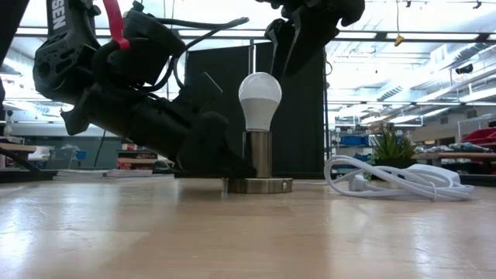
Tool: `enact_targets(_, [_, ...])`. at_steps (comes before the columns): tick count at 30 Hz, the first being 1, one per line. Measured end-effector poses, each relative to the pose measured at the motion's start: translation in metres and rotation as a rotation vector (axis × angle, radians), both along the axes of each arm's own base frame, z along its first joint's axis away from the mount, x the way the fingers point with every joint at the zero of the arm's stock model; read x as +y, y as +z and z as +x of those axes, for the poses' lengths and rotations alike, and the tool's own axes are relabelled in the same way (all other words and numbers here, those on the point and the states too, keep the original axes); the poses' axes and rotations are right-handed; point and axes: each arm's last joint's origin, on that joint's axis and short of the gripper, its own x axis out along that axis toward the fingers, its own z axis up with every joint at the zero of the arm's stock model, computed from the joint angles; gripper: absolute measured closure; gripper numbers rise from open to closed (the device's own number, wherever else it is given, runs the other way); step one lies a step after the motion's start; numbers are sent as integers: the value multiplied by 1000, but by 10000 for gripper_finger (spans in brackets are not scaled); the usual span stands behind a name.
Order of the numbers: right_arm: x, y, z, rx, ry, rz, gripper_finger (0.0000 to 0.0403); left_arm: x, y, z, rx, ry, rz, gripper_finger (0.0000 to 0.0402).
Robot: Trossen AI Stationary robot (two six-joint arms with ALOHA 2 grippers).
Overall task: Screw lightbulb
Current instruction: Insert the white lightbulb into the desk lamp
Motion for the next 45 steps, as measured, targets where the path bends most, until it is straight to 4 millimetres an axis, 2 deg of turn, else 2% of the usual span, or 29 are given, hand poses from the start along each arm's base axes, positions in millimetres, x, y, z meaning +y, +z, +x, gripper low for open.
enact_targets(5, [0,-1,1,-6,-16,2,102,0,0,0,0,0,0,213])
enact_targets(8, [-1,7,3,-23,-34,12,76,0,0,0,0,0,0,213])
enact_targets(10, [-1,11,8,-34,-37,14,63,0,0,0,0,-1,0,213])
enact_targets(13, [-3,6,19,22,-45,8,52,0,0,0,0,-1,0,213])
enact_targets(19, [-1,1,36,111,-14,-14,50,0,0,0,-4,-1,-1,213])
enact_targets(30, [-1,4,31,132,-31,-5,50,0,0,0,-8,-2,-1,213])
enact_targets(35, [1,20,22,92,-50,10,50,0,1,0,-10,-2,-2,213])
enact_targets(45, [2,7,30,70,15,-15,50,-1,1,0,-12,-11,-11,213])
